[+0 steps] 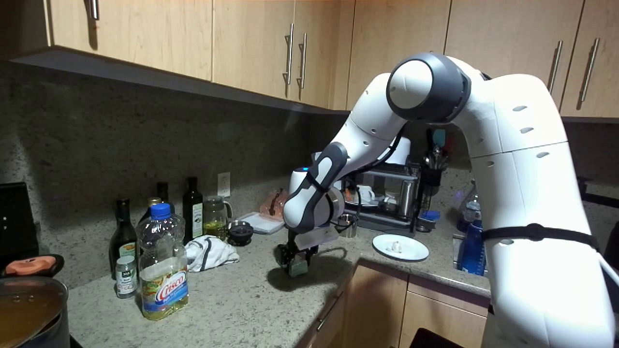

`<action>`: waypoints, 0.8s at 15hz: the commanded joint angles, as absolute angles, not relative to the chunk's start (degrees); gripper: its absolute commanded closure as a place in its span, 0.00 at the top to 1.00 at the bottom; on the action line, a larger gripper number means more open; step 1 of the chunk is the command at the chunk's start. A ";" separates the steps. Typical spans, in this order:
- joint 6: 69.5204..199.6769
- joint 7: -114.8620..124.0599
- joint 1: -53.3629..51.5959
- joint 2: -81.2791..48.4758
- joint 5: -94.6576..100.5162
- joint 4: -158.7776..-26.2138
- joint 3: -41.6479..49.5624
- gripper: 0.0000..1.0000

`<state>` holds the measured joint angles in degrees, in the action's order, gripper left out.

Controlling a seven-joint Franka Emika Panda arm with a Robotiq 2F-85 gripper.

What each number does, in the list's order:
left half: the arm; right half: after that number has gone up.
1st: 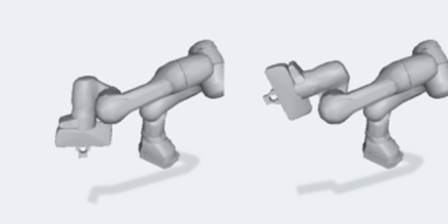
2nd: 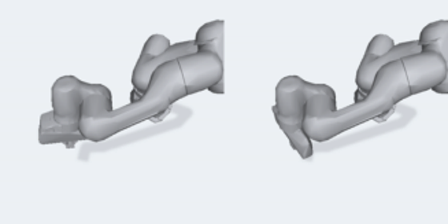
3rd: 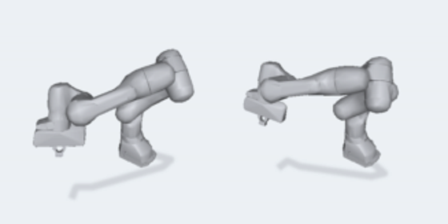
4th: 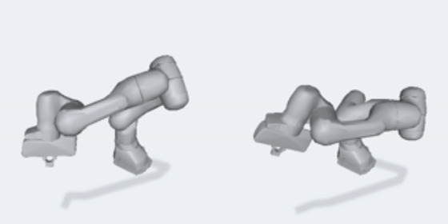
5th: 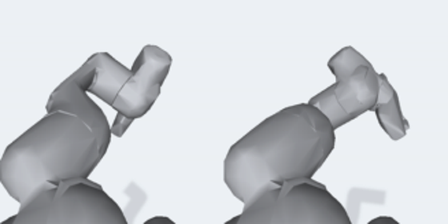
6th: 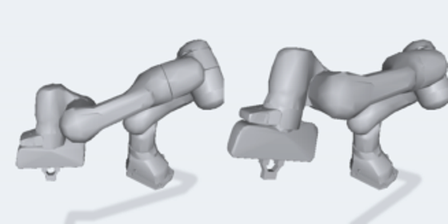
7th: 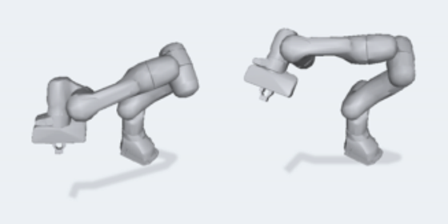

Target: Put the juice box upright

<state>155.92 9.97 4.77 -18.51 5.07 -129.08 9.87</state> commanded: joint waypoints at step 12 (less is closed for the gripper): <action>155.83 7.98 5.66 -19.58 3.43 -127.69 9.16 0.69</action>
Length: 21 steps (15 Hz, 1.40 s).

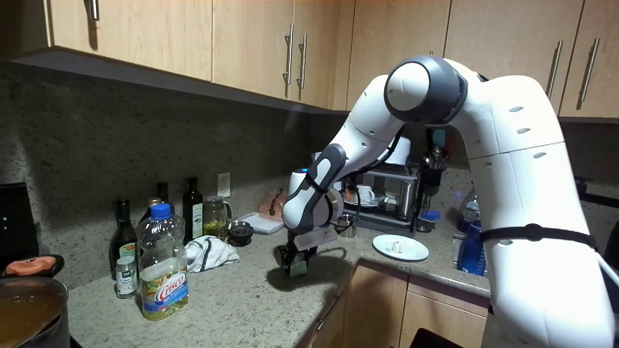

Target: Put the juice box upright

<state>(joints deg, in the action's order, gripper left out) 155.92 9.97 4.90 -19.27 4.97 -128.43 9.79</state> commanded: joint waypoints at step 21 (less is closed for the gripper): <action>150.11 10.26 3.73 -18.95 10.81 -126.56 12.53 0.55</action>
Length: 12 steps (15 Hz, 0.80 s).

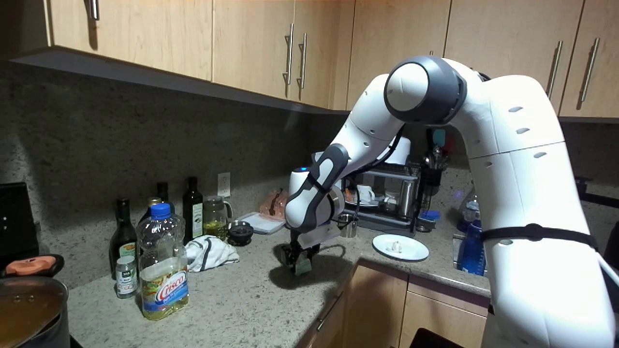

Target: Put the juice box upright

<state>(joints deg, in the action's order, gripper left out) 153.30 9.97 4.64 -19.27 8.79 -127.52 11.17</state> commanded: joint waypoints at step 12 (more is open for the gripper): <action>142.44 14.17 1.33 -17.56 25.41 -123.91 16.84 0.54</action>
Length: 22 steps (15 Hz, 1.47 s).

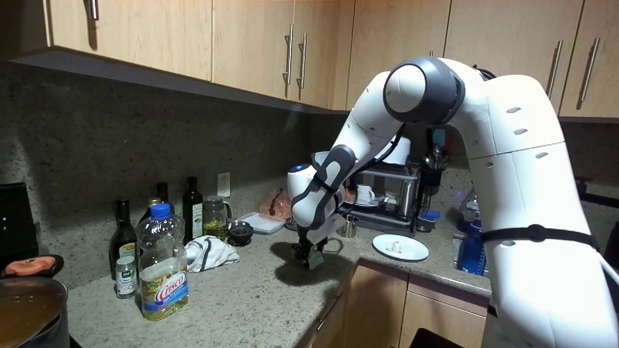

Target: Put the juice box upright

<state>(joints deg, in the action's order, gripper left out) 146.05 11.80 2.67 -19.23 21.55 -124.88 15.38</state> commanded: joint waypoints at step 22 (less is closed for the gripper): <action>127.91 23.89 0.06 -11.81 63.02 -121.95 9.69 0.53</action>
<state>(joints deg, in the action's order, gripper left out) 131.46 23.08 0.31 -13.24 58.58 -121.63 11.33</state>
